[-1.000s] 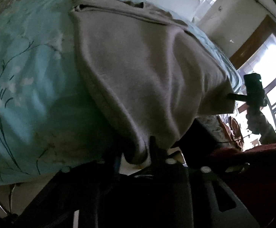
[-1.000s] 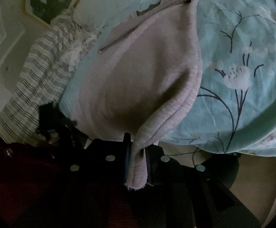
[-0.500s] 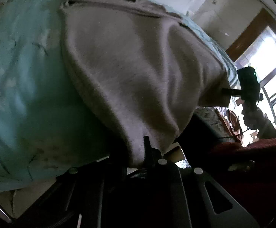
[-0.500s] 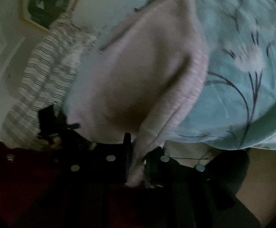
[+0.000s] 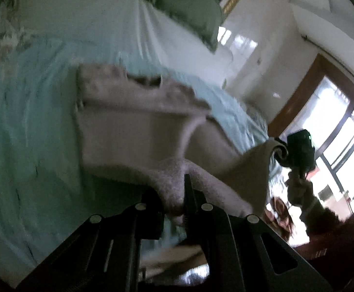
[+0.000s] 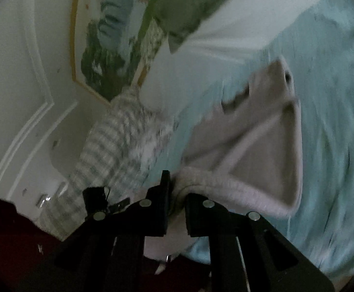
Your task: Fold small clothes
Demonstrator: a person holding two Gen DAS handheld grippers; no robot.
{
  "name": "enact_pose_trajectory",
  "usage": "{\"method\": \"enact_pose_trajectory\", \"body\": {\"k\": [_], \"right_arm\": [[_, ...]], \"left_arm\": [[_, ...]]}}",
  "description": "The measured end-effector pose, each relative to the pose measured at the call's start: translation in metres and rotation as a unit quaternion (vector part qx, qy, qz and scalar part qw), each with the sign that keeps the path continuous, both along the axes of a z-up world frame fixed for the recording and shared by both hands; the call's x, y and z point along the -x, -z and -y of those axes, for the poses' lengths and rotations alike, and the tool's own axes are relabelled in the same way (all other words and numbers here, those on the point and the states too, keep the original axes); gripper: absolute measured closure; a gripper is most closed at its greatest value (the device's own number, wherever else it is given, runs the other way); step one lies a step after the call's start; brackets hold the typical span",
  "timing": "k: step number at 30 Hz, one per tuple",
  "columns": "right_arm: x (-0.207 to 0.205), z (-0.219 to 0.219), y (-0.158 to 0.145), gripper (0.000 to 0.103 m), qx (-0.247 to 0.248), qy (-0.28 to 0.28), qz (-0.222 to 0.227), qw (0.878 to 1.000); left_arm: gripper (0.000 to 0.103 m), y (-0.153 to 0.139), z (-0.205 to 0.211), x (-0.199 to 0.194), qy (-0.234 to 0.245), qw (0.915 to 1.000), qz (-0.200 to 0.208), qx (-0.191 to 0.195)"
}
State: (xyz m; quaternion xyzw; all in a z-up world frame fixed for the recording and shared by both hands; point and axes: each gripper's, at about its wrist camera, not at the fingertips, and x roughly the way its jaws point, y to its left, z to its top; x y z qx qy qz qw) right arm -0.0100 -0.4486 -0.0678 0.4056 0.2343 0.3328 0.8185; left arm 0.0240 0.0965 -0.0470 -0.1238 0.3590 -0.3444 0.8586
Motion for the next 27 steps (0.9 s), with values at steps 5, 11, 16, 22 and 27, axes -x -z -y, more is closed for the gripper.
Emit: {"method": "enact_pose_trajectory", "body": {"k": [5,11,16,22,27], "right_arm": [[-0.064,0.024,-0.013,0.091,0.018,0.056,-0.002,0.998],[-0.160,0.043,-0.009,0.091,0.036,0.096,-0.045,0.994],[-0.228,0.040,0.000,0.091,0.076,0.106,-0.082,0.988],[-0.287,0.039,0.034,0.091,0.138,0.127,-0.154,0.970],[-0.304,0.040,0.059,0.082,0.158,0.127,-0.209,0.957]], "left_arm": [[0.092,-0.016,0.007,-0.059,-0.029,0.9992,0.025,0.013],[0.092,-0.016,0.022,-0.150,-0.070,0.9975,0.008,0.001],[0.092,-0.004,0.014,-0.226,-0.115,0.9928,-0.033,0.005],[0.091,0.029,0.015,-0.305,-0.136,0.9876,-0.080,0.002],[0.083,0.069,0.021,-0.338,-0.165,0.9779,-0.118,-0.051]]}}
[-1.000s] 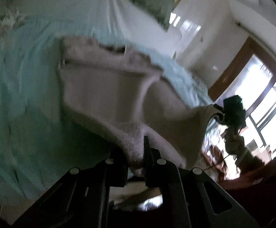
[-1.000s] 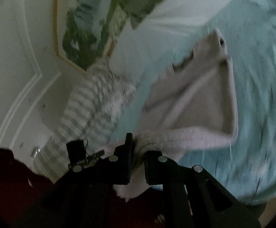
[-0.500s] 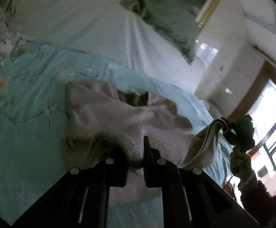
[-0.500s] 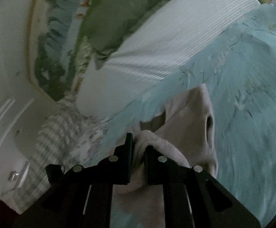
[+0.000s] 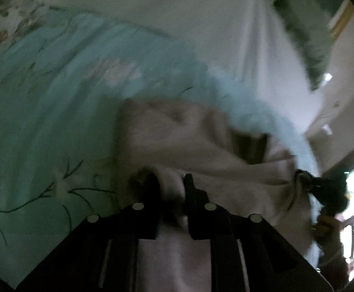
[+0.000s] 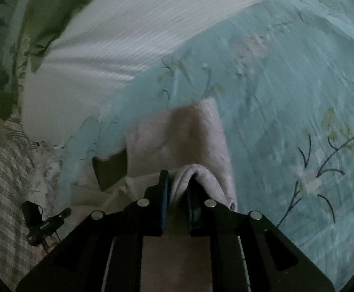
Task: Fold small clothes
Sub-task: 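Fold the hem up toward the collar and release with the right gripper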
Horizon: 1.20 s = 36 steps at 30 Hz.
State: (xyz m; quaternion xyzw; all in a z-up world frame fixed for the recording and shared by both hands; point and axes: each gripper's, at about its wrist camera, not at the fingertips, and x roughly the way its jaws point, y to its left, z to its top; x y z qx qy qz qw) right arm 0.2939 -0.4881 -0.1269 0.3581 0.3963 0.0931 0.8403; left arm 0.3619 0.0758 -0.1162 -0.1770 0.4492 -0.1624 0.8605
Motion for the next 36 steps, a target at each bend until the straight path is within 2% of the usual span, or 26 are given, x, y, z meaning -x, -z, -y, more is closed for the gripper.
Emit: {"method": "enact_pose_trajectory", "body": {"k": [1,2,3,4,6,7,10,12,13,14,17,20,22,25,26,27,29,32,34,36], "right_arm": [[0.005,0.001,-0.003,0.077,-0.002,0.003,0.005,1.000],[0.012,0.004,-0.009,0.063,-0.001,0.009,0.015,1.000],[0.022,0.004,-0.018,0.049,0.007,0.016,0.031,0.999],[0.031,0.004,-0.027,0.045,0.019,0.023,0.046,0.998],[0.051,0.000,-0.044,0.044,0.045,0.024,0.075,0.996],[0.058,-0.006,-0.051,0.044,0.055,0.016,0.085,0.995],[0.074,-0.041,-0.061,0.044,0.066,-0.069,0.108,0.990],[0.069,-0.081,-0.053,0.045,0.087,-0.168,0.084,0.978],[0.066,-0.093,-0.048,0.046,0.100,-0.195,0.072,0.973],[0.058,-0.112,-0.038,0.046,0.137,-0.230,0.052,0.962],[0.030,-0.129,-0.023,0.047,0.189,-0.248,0.022,0.950],[-0.004,-0.120,-0.020,0.049,0.210,-0.222,0.012,0.952],[-0.032,-0.105,-0.018,0.049,0.216,-0.174,0.003,0.961],[-0.052,-0.067,-0.019,0.049,0.226,-0.064,0.005,0.972],[-0.053,-0.057,-0.021,0.049,0.223,-0.034,0.006,0.974],[-0.050,-0.041,-0.021,0.049,0.199,0.003,0.007,0.980],[-0.042,-0.030,-0.021,0.047,0.163,0.022,0.012,0.986],[-0.022,-0.031,-0.025,0.047,0.165,0.020,0.028,0.986],[-0.009,-0.037,-0.026,0.047,0.163,0.013,0.031,0.986],[0.006,-0.041,-0.030,0.047,0.156,0.007,0.033,0.987]], "left_arm": [[0.080,0.004,-0.002,0.000,-0.001,1.0000,-0.006,0.008],[0.077,0.004,-0.004,0.003,-0.003,0.9998,-0.008,0.017],[0.064,0.000,-0.005,0.011,0.001,0.9997,-0.004,0.026],[0.050,-0.005,-0.004,0.017,0.005,0.9997,0.003,0.026],[0.041,-0.016,0.003,0.039,0.016,0.9996,0.025,0.002],[0.041,-0.021,0.010,0.048,0.026,0.9992,0.029,-0.006],[0.041,-0.021,0.034,0.073,0.075,0.9969,0.022,0.001],[0.041,-0.012,0.057,0.082,0.109,0.9939,0.006,-0.011],[0.041,-0.008,0.067,0.083,0.121,0.9924,-0.001,-0.019],[0.041,-0.003,0.076,0.083,0.132,0.9908,-0.008,-0.027],[0.043,0.008,0.092,0.067,0.139,0.9887,-0.018,-0.052],[0.051,0.007,0.089,0.036,0.130,0.9897,-0.020,-0.058],[0.052,0.005,0.083,0.008,0.115,0.9907,-0.016,-0.070],[0.053,-0.004,0.064,-0.028,0.075,0.9933,-0.005,-0.088],[0.054,-0.007,0.055,-0.039,0.055,0.9940,0.001,-0.094],[0.054,-0.011,0.045,-0.049,0.032,0.9944,0.008,-0.101],[0.054,-0.015,0.028,-0.059,0.000,0.9955,0.015,-0.094],[0.053,-0.019,0.007,-0.050,-0.018,0.9984,0.013,-0.051],[0.034,-0.025,-0.001,-0.029,-0.042,0.9958,0.034,-0.074],[0.033,-0.029,-0.009,-0.010,-0.062,0.9937,0.049,-0.080]]}}
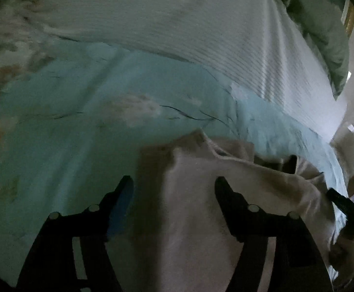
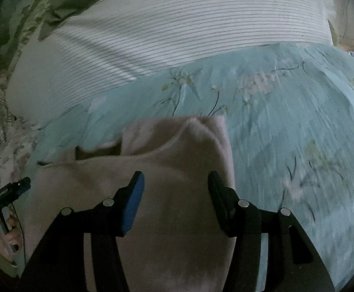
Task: Fold small clothes
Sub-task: 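Fold the hem up toward the collar and release with the right gripper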
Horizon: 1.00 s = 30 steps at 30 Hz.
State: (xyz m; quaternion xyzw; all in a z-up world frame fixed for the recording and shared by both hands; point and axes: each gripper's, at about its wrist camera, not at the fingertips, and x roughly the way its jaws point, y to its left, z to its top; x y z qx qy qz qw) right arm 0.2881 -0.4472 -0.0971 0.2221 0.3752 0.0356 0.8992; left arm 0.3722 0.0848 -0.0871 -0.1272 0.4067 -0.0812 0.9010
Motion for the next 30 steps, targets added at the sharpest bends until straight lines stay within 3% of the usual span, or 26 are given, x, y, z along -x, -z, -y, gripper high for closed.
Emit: {"method": "enact_pose_trajectory", "body": {"k": [3,5,10,16,23,30], "right_arm": [[0.025,-0.010,-0.008,0.047,-0.015,-0.014,0.009,1.000],[0.044,-0.018,-0.013,0.046,-0.025,-0.023,0.014,0.999],[0.088,-0.036,-0.012,0.045,-0.056,-0.036,0.017,0.998],[0.123,-0.054,-0.003,0.042,-0.086,-0.046,0.010,0.995],[0.143,-0.072,0.002,0.042,-0.104,-0.060,0.001,0.993],[0.144,-0.081,-0.005,0.040,-0.103,-0.071,0.006,0.992]], "left_arm": [[0.033,-0.002,-0.015,0.026,-0.005,0.9989,-0.010,0.046],[0.033,-0.006,-0.014,0.051,0.008,0.9987,-0.011,0.050],[0.033,-0.009,0.003,0.123,0.041,0.9957,-0.001,0.083],[0.030,0.012,0.035,0.193,0.077,0.9871,-0.031,0.137],[0.029,0.051,0.046,0.212,0.055,0.9799,-0.084,0.172],[0.026,0.065,0.029,0.182,-0.001,0.9723,-0.075,0.222]]}}
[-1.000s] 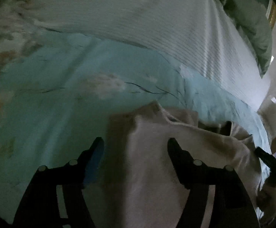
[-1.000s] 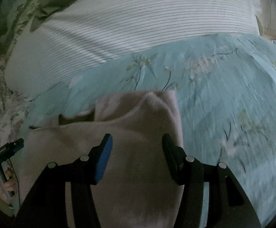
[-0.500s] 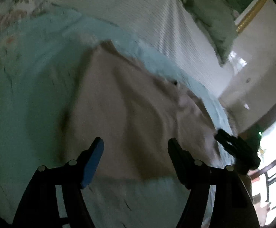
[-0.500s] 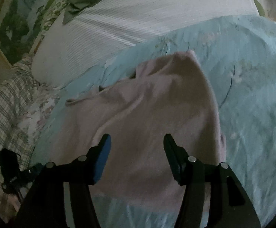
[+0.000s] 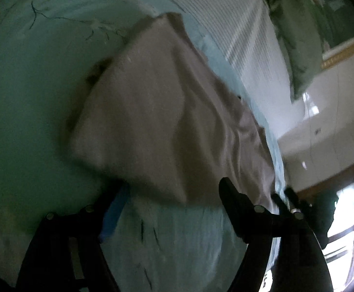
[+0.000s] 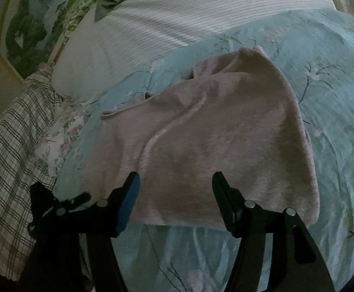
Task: Fold small clothes
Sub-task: 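Fold the hem up toward the collar and release with the right gripper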
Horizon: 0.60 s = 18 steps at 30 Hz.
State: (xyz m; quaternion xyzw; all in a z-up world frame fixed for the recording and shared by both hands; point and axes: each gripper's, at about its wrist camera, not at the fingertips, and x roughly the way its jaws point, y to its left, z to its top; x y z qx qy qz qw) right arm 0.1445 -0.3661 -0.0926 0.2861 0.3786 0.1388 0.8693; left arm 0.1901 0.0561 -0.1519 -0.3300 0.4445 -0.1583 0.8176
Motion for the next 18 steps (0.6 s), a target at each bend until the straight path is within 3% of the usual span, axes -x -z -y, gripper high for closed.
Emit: {"method": "enact_pose_trajectory", "body": {"k": [9,12,15,18], "right_arm": [[-0.005,0.001,0.004,0.039,-0.005,-0.001,-0.005,1.000],[-0.009,0.005,0.006,0.039,-0.009,-0.001,-0.005,1.000],[-0.015,0.009,0.004,0.039,-0.007,-0.005,0.000,1.000],[-0.024,0.016,0.002,0.039,-0.007,-0.008,0.001,1.000]], "left_arm": [[0.029,0.001,-0.011,-0.045,-0.067,0.9977,0.005,-0.004],[0.045,-0.001,-0.013,-0.052,-0.081,0.9965,0.004,-0.020],[0.086,-0.005,-0.020,-0.051,-0.085,0.9957,0.003,-0.035],[0.095,-0.020,-0.013,-0.051,-0.073,0.9954,0.023,-0.057]]}}
